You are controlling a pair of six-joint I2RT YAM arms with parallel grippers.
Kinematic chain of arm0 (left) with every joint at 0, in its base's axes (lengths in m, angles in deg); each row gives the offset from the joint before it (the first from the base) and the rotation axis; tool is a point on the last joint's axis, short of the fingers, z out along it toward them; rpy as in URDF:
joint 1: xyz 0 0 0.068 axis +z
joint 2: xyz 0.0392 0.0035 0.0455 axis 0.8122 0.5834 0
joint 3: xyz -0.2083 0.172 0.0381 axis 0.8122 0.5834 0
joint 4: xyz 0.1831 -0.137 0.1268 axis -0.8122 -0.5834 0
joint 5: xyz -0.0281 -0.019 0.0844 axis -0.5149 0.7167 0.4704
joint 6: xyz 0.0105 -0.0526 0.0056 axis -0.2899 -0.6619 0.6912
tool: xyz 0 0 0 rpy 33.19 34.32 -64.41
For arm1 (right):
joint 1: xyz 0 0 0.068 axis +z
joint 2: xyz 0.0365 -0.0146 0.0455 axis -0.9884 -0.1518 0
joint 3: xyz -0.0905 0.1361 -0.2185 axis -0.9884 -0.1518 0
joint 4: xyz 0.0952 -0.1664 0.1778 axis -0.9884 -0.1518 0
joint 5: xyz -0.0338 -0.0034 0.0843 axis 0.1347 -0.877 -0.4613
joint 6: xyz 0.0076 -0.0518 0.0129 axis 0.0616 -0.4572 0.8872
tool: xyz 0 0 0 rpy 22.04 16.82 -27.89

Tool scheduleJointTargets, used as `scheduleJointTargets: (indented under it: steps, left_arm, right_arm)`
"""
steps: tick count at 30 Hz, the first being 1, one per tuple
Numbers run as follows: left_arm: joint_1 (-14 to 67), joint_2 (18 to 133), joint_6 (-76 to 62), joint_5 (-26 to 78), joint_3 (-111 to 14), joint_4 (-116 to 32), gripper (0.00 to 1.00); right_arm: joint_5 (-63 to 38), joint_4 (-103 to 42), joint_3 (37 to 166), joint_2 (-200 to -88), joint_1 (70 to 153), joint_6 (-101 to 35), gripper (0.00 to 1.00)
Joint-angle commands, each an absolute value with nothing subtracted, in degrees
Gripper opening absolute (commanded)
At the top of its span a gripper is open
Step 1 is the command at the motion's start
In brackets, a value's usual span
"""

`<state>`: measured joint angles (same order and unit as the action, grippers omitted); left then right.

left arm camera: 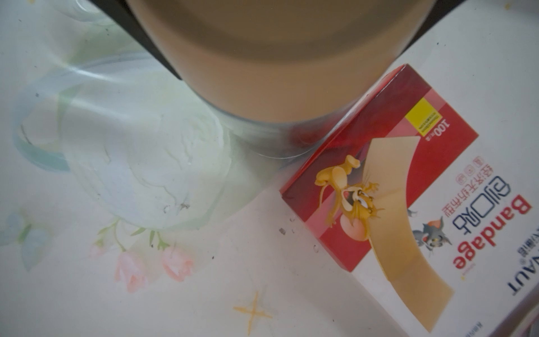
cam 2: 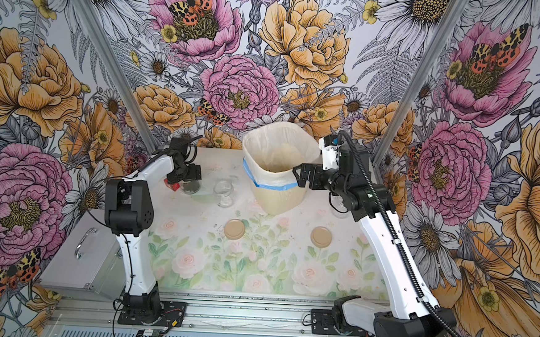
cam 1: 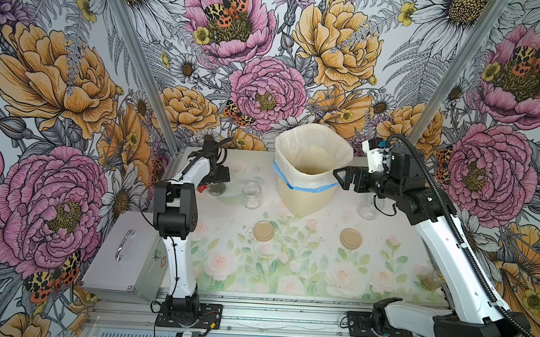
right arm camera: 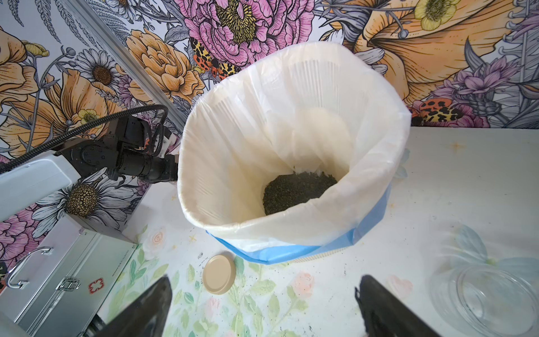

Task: Empty moldy tea leaves from jars
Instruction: Pick up the jar from the center of the board.

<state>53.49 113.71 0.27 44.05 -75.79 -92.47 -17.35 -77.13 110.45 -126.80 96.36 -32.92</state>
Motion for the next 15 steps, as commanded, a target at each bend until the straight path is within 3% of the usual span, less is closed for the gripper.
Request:
scheduleJointTargets:
  steps: [1,4,15]
  left_arm:
    - [53.1,114.9,1.0,45.4,-77.3,-92.6,0.86]
    - [53.1,114.9,1.5,45.5,-77.3,-92.6,0.77]
    - [52.1,111.2,3.7,44.5,-75.9,-92.5,0.66]
  right_arm:
    - [-16.5,-76.5,109.9,-125.7,96.7,-32.8,1.00]
    - [-16.9,-76.5,110.0,-126.0,96.7,-32.4,1.00]
    - [-17.0,-76.5,111.3,-126.3,96.7,-32.1,1.00]
